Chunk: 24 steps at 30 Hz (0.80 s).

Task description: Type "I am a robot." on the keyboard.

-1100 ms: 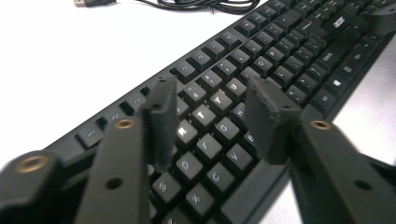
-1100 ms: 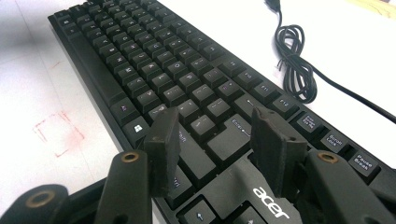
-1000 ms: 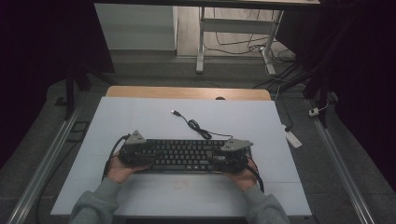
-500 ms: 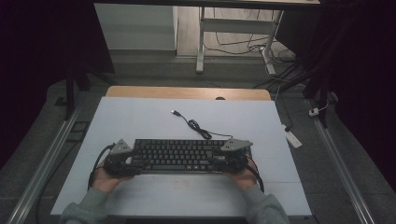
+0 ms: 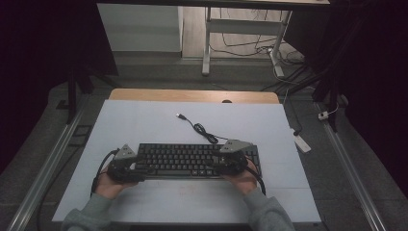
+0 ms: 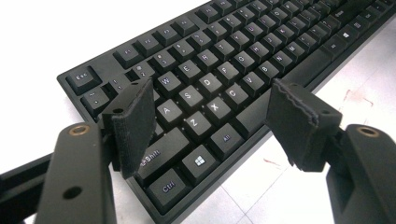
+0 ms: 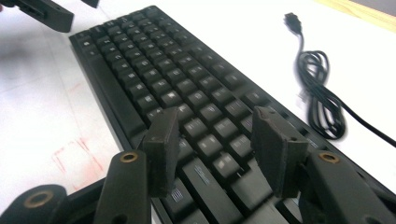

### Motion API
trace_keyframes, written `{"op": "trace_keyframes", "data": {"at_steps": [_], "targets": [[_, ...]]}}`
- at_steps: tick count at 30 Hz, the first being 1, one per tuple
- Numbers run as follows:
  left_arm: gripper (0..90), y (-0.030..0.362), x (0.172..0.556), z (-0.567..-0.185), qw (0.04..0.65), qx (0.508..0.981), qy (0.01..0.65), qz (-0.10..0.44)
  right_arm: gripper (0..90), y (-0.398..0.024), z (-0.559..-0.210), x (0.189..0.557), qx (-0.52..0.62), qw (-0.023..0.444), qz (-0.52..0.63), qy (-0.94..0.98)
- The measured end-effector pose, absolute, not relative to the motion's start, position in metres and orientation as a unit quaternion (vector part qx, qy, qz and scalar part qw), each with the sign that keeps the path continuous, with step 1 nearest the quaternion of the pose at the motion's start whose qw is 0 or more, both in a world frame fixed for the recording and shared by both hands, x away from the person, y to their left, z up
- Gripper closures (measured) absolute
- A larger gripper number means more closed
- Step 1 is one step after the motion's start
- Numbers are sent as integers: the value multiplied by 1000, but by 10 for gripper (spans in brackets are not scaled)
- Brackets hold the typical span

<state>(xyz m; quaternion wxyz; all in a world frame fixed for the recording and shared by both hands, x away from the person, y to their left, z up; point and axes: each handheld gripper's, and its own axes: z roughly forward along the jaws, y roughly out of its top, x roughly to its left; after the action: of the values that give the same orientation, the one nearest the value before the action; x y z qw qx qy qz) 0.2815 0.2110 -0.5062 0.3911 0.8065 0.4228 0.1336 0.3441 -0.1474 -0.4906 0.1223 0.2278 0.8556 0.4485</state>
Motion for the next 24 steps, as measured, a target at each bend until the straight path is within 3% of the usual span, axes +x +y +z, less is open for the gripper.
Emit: {"op": "trace_keyframes", "data": {"at_steps": [5,14,24], "targets": [[326,210,282,-507,391,807,423,132,580,-133,-491,345,223,107,445,861],[325,210,282,-506,391,808,420,132,888,-111,-499,350,207,82,412,883],[325,210,282,-507,392,809,418,132,898,-95,-510,350,199,81,380,899]]}}
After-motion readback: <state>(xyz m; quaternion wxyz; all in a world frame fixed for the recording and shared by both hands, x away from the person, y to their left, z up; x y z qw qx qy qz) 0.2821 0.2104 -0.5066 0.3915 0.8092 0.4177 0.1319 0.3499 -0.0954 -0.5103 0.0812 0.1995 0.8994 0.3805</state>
